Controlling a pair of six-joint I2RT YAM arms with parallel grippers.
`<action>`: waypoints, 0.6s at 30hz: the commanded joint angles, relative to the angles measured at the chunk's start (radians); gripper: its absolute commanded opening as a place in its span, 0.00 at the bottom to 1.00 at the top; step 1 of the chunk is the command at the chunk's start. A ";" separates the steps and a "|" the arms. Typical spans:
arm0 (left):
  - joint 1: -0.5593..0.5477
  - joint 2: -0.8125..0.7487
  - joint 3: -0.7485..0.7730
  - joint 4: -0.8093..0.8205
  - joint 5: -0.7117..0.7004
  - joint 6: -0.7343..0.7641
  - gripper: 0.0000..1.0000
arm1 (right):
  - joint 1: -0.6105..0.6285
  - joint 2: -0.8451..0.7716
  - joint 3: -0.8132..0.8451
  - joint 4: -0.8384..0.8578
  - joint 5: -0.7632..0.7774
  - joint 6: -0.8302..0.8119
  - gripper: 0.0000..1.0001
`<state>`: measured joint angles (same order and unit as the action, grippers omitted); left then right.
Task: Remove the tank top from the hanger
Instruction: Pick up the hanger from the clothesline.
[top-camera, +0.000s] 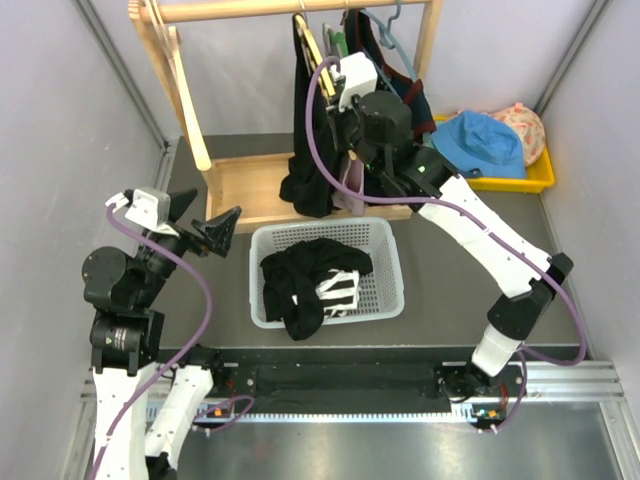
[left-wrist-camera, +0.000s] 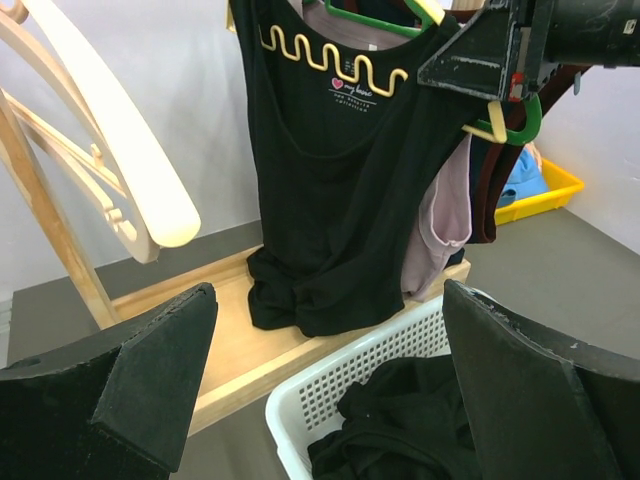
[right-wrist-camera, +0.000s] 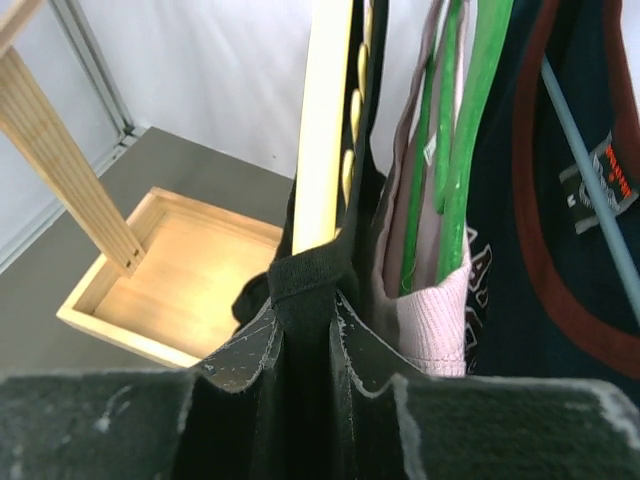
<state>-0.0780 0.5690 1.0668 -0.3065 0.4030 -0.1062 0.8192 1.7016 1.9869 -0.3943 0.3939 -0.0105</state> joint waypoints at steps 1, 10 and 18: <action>0.001 -0.017 -0.016 0.053 0.013 -0.009 0.99 | -0.005 -0.086 0.016 0.198 -0.067 -0.078 0.00; 0.001 -0.020 -0.019 0.049 0.014 -0.001 0.99 | -0.005 -0.148 -0.028 0.290 -0.170 -0.034 0.00; 0.003 -0.027 -0.021 0.047 0.010 0.003 0.99 | -0.005 -0.238 -0.298 0.420 -0.181 0.047 0.00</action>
<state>-0.0780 0.5579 1.0531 -0.3065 0.4042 -0.1055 0.8192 1.5494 1.7771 -0.1879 0.2436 -0.0208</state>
